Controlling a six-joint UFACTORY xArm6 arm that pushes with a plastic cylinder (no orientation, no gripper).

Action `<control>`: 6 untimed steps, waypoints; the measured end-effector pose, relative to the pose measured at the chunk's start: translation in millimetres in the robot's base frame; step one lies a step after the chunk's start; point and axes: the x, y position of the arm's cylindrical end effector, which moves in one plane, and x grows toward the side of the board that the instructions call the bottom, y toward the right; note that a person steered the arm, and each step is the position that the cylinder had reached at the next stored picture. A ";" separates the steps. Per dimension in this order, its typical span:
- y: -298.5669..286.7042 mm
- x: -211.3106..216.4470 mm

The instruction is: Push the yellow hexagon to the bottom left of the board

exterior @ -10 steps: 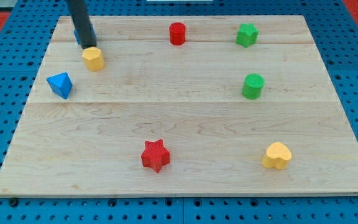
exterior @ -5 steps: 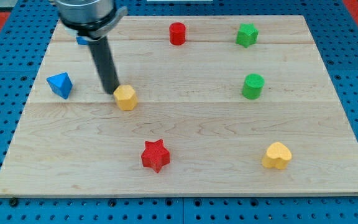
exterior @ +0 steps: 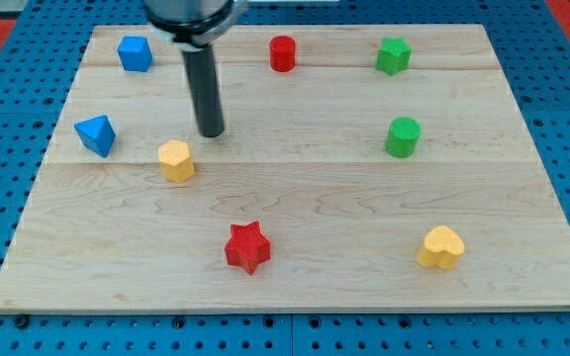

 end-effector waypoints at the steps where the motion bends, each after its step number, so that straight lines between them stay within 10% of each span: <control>1: -37.7 52.7; 3: -65.9 126.4; 6: -99.6 116.8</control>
